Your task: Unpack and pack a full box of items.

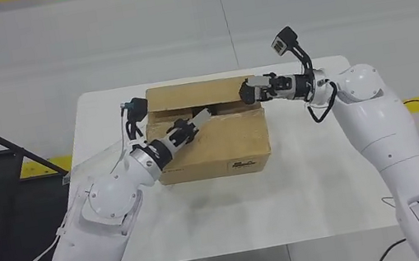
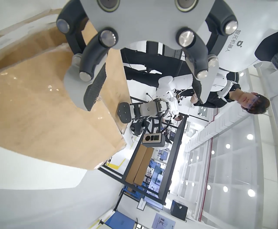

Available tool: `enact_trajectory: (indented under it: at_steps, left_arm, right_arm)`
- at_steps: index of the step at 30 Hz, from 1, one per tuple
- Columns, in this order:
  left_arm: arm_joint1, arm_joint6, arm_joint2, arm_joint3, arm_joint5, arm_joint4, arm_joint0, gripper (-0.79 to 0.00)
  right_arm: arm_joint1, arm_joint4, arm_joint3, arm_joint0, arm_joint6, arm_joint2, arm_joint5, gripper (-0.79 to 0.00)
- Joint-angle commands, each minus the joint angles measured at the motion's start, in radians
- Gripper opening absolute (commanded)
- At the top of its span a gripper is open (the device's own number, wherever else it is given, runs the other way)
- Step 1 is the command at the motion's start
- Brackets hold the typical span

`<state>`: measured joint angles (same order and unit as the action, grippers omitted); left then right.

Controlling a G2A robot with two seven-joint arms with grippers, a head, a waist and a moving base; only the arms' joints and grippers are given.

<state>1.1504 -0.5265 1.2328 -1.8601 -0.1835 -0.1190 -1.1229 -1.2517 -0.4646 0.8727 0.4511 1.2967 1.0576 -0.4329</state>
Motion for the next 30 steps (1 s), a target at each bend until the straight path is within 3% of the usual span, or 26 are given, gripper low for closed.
enact_trajectory:
  at_steps: [1, 8, 16, 30]
  left_arm:
    - [0.001, 0.002, -0.002, 0.004, 0.0, 0.0, 0.004, 0.0]
    - [0.003, 0.007, 0.004, 0.01, 0.007, 0.004, 0.012, 0.0]
    - [0.005, 0.127, 0.076, -0.025, 0.031, 0.044, -0.012, 0.0]
    - [-0.011, 0.278, 0.402, -0.081, 0.035, 0.117, -0.183, 0.0]
  right_arm:
    - [0.004, 0.011, 0.023, 0.012, 0.016, -0.002, 0.044, 0.0]
    - [0.015, 0.02, 0.042, 0.042, -0.006, 0.014, 0.091, 0.0]
    - [0.016, 0.013, 0.001, 0.053, -0.012, 0.011, 0.111, 0.0]
    - [-0.01, -0.04, -0.123, 0.025, -0.025, -0.024, 0.086, 0.0]
